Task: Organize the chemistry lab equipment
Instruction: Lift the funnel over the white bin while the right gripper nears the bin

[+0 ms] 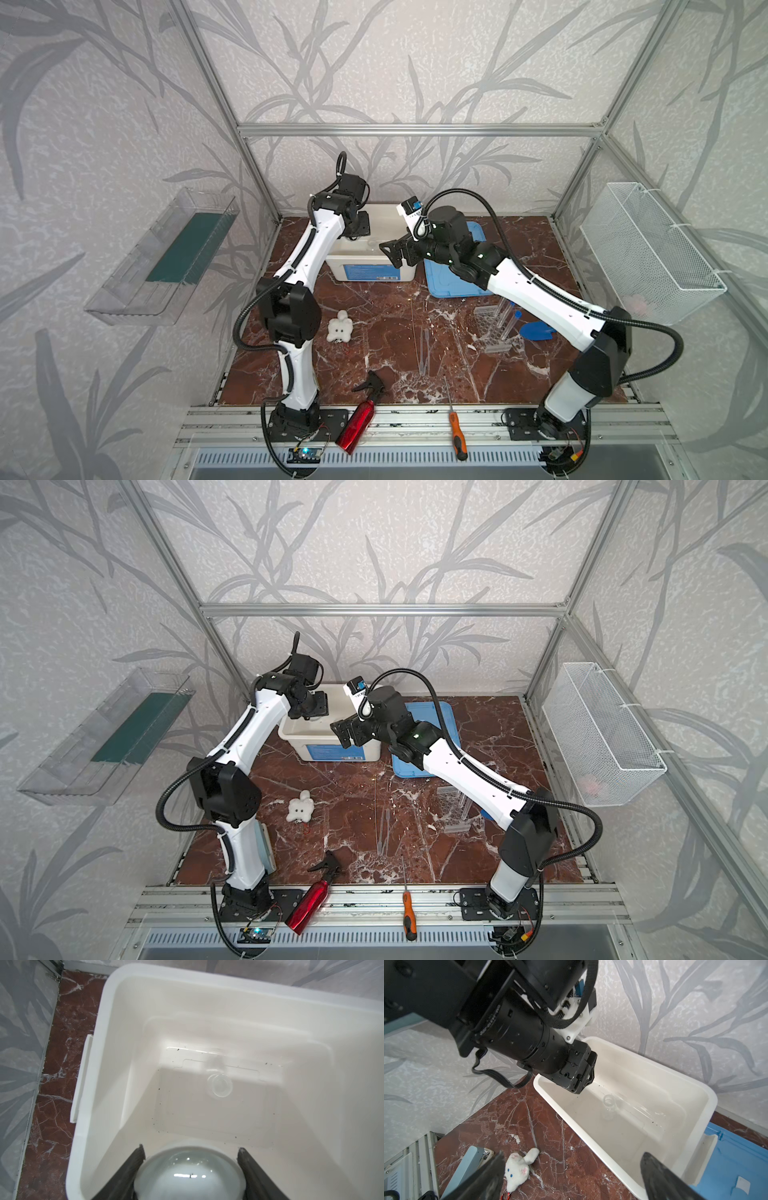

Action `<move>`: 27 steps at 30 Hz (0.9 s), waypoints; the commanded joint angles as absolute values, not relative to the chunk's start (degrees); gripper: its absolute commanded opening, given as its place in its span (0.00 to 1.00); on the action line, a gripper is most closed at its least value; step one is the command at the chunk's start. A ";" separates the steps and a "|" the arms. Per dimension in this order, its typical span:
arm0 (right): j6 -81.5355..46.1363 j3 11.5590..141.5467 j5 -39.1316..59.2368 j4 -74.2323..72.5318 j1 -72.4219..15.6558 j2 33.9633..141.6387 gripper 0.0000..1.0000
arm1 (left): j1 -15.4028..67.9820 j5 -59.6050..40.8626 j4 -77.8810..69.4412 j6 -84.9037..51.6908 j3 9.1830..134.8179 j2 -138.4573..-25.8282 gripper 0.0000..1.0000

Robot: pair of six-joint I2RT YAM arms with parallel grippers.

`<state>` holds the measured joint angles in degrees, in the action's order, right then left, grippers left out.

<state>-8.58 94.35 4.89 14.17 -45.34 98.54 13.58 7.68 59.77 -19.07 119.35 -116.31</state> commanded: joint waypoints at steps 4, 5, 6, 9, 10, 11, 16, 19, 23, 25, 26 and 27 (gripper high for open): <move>-8.64 99.74 3.22 17.31 -45.62 105.04 0.99 | 12.50 9.26 62.49 -16.68 122.78 -121.41 0.47; -8.69 99.99 3.50 17.36 -45.62 105.64 0.99 | 12.48 8.61 63.08 -16.74 123.21 -122.26 0.47; -8.66 100.23 3.75 17.48 -45.62 106.18 0.99 | 12.48 8.41 64.13 -16.75 123.85 -123.22 0.47; -9.05 99.85 4.02 17.32 -45.62 106.87 0.99 | 12.40 8.36 64.70 -17.35 122.11 -123.91 0.46; -9.23 99.45 4.17 17.20 -45.57 106.80 0.99 | 12.39 7.80 64.48 -17.63 121.07 -123.74 0.46; -9.26 98.99 4.38 17.09 -45.56 106.66 0.99 | 12.47 7.44 64.39 -17.99 120.18 -123.46 0.46; -9.33 96.87 4.31 16.04 -45.53 105.41 0.99 | 13.03 8.01 64.64 -19.14 115.93 -120.89 0.46; -9.42 95.80 4.55 15.07 -45.48 104.73 0.99 | 13.25 7.19 64.86 -19.58 113.99 -119.40 0.45; -9.83 94.81 5.06 13.89 -45.53 104.48 0.99 | 13.71 5.95 65.73 -20.10 112.42 -118.19 0.45; -9.84 94.81 5.27 13.75 -45.54 104.80 0.99 | 13.75 4.03 66.27 -20.64 111.39 -117.86 0.45; -9.93 94.83 5.35 13.70 -45.48 104.93 0.99 | 13.86 4.23 66.74 -20.74 111.15 -117.73 0.45; -9.94 94.93 5.46 13.55 -45.52 105.18 0.99 | 13.98 4.97 66.57 -20.67 110.74 -117.50 0.45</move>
<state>-9.50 95.18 4.64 15.64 -45.34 107.00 13.47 5.63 63.11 -19.99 111.74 -120.57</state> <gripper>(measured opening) 0.993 0.656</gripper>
